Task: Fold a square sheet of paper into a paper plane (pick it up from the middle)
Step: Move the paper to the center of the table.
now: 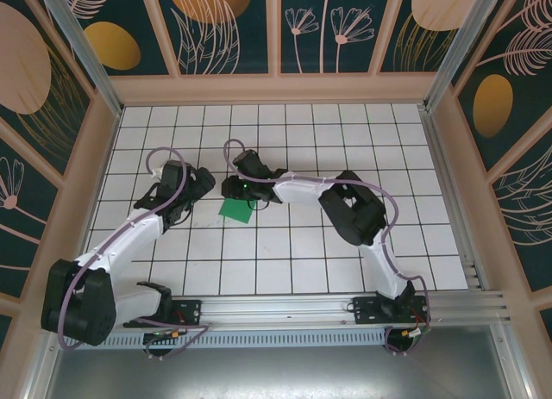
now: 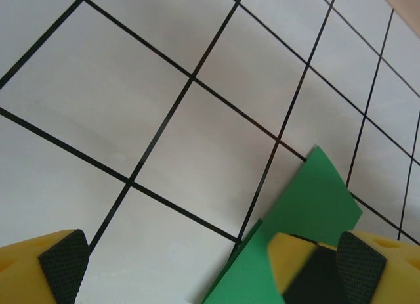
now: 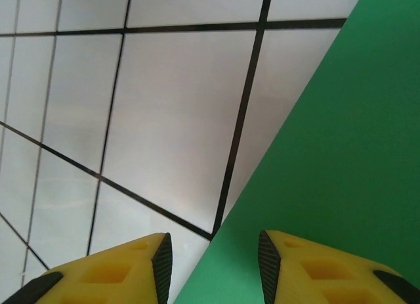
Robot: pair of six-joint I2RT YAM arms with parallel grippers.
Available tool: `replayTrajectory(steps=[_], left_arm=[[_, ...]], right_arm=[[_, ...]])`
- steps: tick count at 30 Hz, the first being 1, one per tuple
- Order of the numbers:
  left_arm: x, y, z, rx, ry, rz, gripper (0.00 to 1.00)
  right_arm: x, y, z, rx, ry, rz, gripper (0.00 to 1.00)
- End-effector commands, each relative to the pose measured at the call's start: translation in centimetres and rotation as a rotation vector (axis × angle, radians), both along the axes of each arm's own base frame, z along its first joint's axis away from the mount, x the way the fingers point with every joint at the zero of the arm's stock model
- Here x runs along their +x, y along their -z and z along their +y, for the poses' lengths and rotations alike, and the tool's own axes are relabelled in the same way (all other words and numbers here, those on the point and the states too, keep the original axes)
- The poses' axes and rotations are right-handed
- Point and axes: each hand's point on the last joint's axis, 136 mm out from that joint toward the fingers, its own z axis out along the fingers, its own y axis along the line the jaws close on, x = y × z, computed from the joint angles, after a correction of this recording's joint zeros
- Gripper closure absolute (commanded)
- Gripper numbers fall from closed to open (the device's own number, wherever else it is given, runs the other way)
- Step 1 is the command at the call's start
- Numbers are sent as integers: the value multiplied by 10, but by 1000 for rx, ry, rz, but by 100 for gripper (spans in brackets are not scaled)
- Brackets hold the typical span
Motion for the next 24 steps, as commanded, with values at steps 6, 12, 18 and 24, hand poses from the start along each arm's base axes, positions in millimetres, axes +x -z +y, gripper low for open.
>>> replayTrajectory(steps=[6, 12, 18, 24], left_arm=[[-4, 1, -1, -2, 24, 5, 2], [-2, 6, -18, -40, 115, 16, 2], [2, 3, -42, -123, 222, -27, 4], [3, -6, -71, -221, 344, -58, 7]], right_arm=[[-29, 37, -16, -154, -163, 29, 57], [-67, 55, -86, -354, -370, -31, 57], [-87, 35, -107, -371, -509, -96, 55], [-73, -47, -102, -154, -312, -139, 44]])
